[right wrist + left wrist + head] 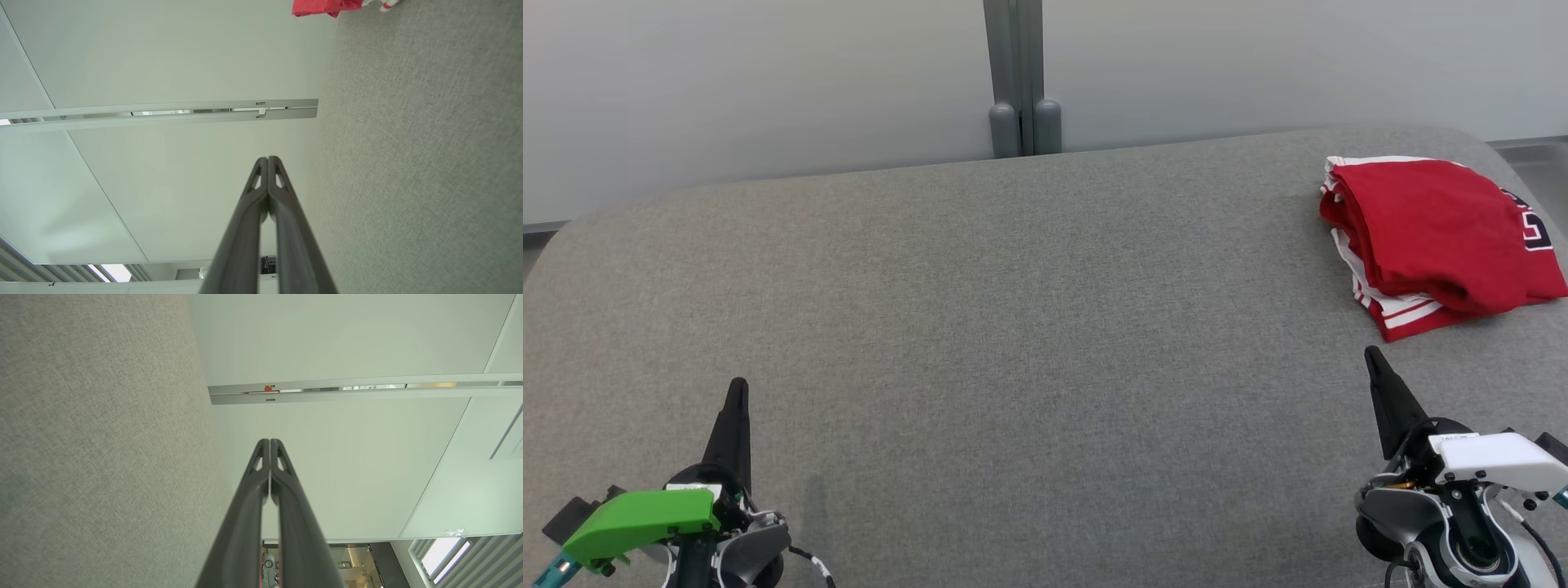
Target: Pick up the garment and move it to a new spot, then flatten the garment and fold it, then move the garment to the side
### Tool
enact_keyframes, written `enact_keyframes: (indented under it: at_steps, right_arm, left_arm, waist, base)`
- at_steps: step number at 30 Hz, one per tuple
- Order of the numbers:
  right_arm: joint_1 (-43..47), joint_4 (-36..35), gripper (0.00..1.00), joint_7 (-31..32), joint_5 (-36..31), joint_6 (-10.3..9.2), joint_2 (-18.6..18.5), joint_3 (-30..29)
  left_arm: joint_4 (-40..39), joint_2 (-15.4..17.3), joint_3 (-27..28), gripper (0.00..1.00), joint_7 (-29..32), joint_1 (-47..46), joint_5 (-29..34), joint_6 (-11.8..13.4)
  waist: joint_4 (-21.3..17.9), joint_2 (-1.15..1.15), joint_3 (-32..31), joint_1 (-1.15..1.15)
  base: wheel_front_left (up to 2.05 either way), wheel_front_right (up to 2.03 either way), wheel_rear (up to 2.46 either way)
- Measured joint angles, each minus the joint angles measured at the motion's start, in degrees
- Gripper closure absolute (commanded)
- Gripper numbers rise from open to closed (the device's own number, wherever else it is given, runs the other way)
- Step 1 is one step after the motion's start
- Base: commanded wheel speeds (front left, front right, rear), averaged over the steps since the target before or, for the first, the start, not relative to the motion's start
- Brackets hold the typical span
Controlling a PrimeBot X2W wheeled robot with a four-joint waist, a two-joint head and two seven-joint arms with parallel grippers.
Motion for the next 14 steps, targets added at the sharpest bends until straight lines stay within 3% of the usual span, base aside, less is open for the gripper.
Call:
enact_keyframes:
  at_steps: [14]
  right_arm:
    - [0.0, 0.0, 1.0, 0.0, -0.1, 0.0, 0.1, -0.2]
  left_arm:
    - [0.0, -0.2, 0.2, 1.0, 0.1, 0.0, 0.2, 0.0]
  waist:
    - [0.0, 0.0, 0.0, 0.0]
  base:
    - [0.0, 0.0, 0.0]
